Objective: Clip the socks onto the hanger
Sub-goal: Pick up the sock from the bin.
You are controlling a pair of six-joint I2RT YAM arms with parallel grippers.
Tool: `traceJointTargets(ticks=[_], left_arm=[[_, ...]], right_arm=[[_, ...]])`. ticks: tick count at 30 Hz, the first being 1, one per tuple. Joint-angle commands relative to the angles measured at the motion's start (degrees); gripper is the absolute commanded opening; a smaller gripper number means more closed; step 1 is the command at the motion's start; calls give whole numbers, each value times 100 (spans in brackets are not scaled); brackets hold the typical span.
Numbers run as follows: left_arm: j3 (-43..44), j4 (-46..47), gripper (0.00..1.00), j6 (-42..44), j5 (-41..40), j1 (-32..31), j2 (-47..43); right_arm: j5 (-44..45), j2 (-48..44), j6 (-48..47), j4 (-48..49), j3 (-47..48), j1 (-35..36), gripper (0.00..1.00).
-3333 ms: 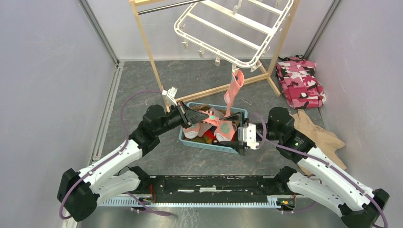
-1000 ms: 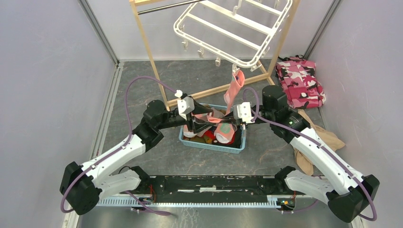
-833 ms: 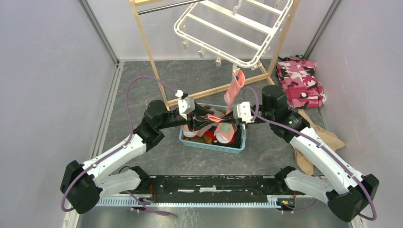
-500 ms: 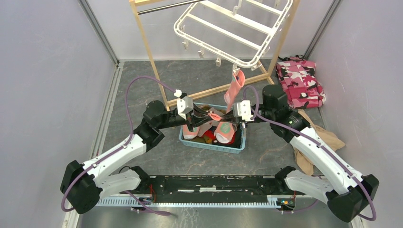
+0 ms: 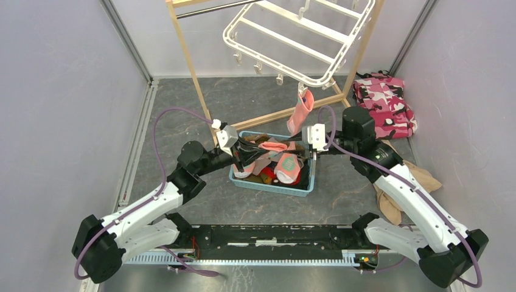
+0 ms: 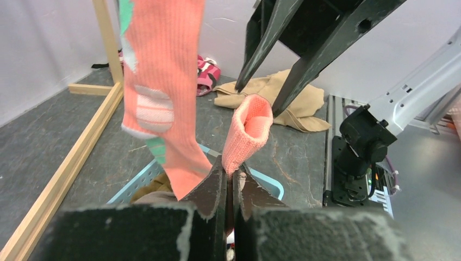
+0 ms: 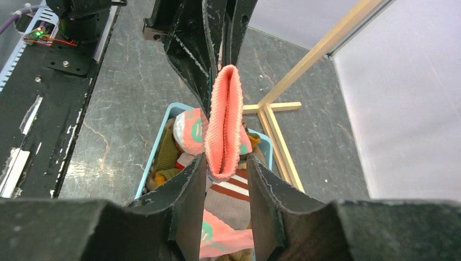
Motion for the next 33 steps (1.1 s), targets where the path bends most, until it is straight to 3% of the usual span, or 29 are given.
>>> traceJointTargets(ticks=[1,10,15,24,28,33], left_arm=[[-196,509,2,-327,-549,-1,-190],[-278,710,2,-381,-651,-1,-259],[-231,837,2,-430,-563,-1,-231],[175,1125,2,-800,104,-53,69],[446,1119,2,-773,299,-203,223],[858,936,2,-684,524,-521,441]], right_arm=[[118,-154,-37,-23,365,-48,40],[350,-434,-72,-86,456,-122,47],[411,-617,577,284,360,-457,48],[-589,-898,1974,969,71,-2185,48],[-810,-996,2068,898,-140,-3002,48],[-524,-866,1852,737,-156,-3493,48]])
